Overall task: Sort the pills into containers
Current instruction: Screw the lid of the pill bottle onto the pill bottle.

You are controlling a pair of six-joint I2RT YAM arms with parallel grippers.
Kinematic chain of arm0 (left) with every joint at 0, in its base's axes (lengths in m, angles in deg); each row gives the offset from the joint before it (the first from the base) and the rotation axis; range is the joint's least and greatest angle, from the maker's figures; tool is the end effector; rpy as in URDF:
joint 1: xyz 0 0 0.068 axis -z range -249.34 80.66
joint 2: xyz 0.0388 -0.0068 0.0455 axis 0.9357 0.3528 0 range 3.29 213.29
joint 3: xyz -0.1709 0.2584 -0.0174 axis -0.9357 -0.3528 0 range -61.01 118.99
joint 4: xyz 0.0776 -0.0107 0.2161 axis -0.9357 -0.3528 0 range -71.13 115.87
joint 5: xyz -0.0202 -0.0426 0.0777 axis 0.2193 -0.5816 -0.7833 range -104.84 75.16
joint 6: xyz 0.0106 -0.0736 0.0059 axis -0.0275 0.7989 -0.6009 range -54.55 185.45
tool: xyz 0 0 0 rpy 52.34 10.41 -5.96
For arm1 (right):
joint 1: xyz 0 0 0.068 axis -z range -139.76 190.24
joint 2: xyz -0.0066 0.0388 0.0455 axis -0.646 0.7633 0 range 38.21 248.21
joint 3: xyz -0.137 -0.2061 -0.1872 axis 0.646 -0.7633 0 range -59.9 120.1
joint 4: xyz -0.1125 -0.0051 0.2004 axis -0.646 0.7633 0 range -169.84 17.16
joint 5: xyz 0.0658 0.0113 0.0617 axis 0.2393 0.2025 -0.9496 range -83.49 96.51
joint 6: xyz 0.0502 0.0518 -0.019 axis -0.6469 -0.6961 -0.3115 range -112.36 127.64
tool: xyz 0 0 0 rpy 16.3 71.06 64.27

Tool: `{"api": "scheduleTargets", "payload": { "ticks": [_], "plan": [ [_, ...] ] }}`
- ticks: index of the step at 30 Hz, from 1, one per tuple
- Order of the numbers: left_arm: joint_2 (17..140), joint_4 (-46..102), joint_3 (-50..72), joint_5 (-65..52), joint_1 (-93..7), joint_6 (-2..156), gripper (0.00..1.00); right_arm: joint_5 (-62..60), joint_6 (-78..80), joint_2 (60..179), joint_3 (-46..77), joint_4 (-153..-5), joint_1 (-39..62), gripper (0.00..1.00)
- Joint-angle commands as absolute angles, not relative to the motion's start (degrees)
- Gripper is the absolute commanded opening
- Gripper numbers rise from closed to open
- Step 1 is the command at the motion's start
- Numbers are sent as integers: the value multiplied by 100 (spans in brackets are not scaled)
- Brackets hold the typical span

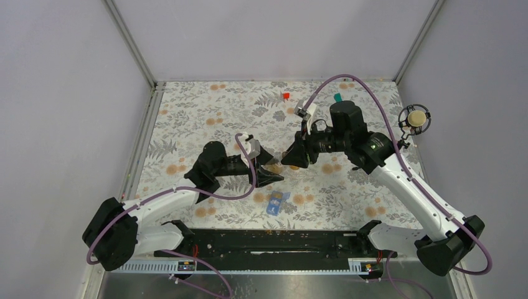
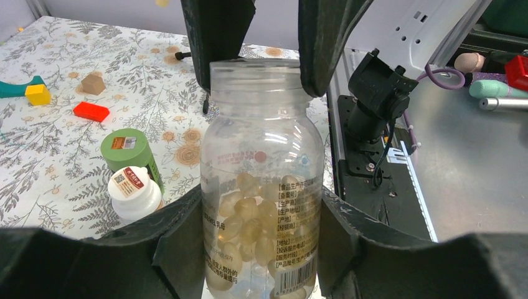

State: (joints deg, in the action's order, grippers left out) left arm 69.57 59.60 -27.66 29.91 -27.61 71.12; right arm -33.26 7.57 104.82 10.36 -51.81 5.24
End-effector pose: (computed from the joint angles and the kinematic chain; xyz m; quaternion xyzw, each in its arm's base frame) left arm 0.1396 -0.1836 0.3279 0.4587 0.5335 -0.5094 0.4955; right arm 0.1554 0.1577 0.4141 -0.4130 0.6986 0.4261 0.3998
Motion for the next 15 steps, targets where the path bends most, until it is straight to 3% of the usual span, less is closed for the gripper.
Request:
{"api": "scheduleTargets", "payload": {
  "ticks": [1,15],
  "plan": [
    [6885,6512,-2560,3061,-2741,7200,0,-3355,420,10472,1287,-5304,490,43],
    [6598,7765,-3069,2904,-2746,7613,0,-4244,-1020,10243,876,-6634,500,37]
  ]
}}
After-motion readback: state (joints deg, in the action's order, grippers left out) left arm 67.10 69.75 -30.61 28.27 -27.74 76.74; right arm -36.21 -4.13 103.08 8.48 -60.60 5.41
